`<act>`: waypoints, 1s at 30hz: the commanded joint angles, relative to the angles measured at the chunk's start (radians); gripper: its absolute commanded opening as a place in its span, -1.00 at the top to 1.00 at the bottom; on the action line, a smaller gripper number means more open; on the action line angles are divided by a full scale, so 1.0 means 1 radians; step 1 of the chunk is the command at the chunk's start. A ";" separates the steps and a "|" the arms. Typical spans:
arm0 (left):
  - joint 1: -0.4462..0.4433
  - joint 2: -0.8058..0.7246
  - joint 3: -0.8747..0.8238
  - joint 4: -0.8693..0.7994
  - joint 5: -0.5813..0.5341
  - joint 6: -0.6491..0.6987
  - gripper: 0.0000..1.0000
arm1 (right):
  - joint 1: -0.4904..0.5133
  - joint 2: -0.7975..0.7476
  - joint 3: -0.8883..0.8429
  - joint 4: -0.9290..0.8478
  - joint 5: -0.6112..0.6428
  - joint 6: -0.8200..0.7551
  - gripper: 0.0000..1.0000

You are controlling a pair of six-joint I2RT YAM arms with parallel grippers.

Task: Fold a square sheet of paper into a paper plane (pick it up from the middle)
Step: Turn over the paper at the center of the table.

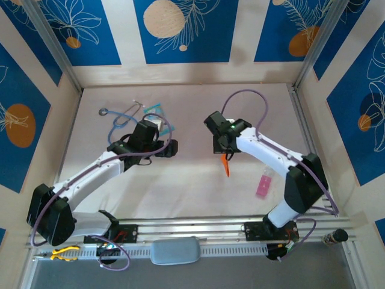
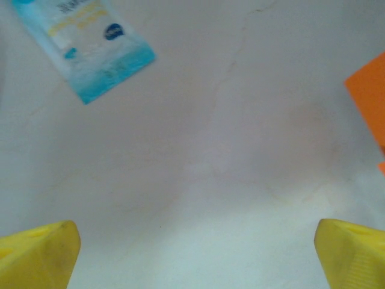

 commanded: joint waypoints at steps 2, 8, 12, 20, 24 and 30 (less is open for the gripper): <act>0.021 -0.079 -0.030 -0.034 -0.160 -0.041 -1.00 | 0.063 0.126 0.074 -0.142 0.204 0.018 0.97; 0.042 -0.196 -0.107 -0.042 -0.299 -0.118 -1.00 | 0.157 0.316 0.198 -0.194 0.201 0.057 0.96; 0.063 -0.254 -0.129 -0.067 -0.327 -0.120 -1.00 | 0.205 0.385 0.249 -0.137 0.107 0.044 0.94; 0.079 -0.289 -0.156 -0.052 -0.295 -0.127 -1.00 | 0.237 0.452 0.334 -0.027 -0.087 0.006 0.90; 0.079 -0.276 -0.154 -0.039 -0.263 -0.130 -1.00 | 0.237 0.474 0.362 0.010 -0.174 -0.013 0.86; 0.082 -0.233 -0.139 -0.035 -0.185 -0.118 -1.00 | 0.218 0.394 0.271 0.195 -0.394 -0.032 0.46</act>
